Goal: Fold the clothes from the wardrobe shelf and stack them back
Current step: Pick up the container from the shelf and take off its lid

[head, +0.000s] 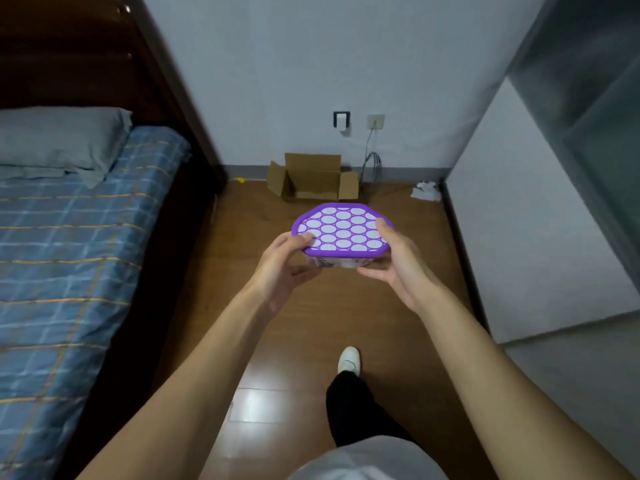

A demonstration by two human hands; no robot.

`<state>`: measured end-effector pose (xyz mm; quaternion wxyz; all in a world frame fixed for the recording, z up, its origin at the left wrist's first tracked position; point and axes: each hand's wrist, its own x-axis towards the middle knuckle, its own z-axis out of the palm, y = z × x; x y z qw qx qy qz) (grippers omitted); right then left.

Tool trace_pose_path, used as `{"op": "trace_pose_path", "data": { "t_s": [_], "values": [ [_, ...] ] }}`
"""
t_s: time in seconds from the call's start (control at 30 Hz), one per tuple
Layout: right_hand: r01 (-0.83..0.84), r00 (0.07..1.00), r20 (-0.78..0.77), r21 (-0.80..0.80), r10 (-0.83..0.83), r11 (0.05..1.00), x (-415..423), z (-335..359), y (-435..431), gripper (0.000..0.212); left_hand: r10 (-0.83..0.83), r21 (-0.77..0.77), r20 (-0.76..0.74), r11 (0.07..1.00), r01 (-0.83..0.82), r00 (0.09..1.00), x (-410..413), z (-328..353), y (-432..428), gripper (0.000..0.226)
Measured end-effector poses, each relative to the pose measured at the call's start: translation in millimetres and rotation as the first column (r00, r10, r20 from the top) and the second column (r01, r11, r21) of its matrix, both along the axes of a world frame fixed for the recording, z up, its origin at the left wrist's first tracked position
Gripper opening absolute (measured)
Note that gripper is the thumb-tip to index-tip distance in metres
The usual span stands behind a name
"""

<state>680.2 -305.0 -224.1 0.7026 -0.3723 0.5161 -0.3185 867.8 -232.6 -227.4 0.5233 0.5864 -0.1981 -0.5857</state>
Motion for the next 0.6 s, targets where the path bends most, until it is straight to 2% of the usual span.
{"op": "trace_pose_path", "data": {
  "t_s": [0.1,0.23,0.27,0.37,0.43,0.6],
  "values": [
    [-0.015,1.000,0.021,0.024,0.014,1.000,27,-6,-72,0.048,0.027,0.020,0.000,0.999,-0.027,1.000,21,-3,-69,0.050],
    [-0.048,0.997,0.059,-0.013,0.049,0.999,54,-8,-145,0.017,0.041,-0.011,-0.024,0.999,-0.041,0.999,47,-4,-139,0.036],
    [-0.056,0.997,0.054,-0.006,0.056,0.998,62,-9,-164,0.018,0.052,-0.009,-0.022,0.999,-0.052,0.998,55,-5,-157,0.034],
    [-0.052,0.998,0.036,0.033,0.051,0.998,93,-14,-221,0.040,0.075,0.005,0.061,0.997,-0.076,0.995,85,-12,-209,0.035],
    [-0.050,0.999,0.021,0.061,0.048,0.997,116,-20,-257,0.048,0.055,0.012,0.129,0.998,-0.057,0.990,108,-16,-243,0.035],
    [-0.042,0.999,-0.031,0.113,0.045,0.993,181,-50,-344,0.046,0.017,0.025,0.188,0.999,-0.022,0.982,172,-44,-334,0.028]
  ]
}}
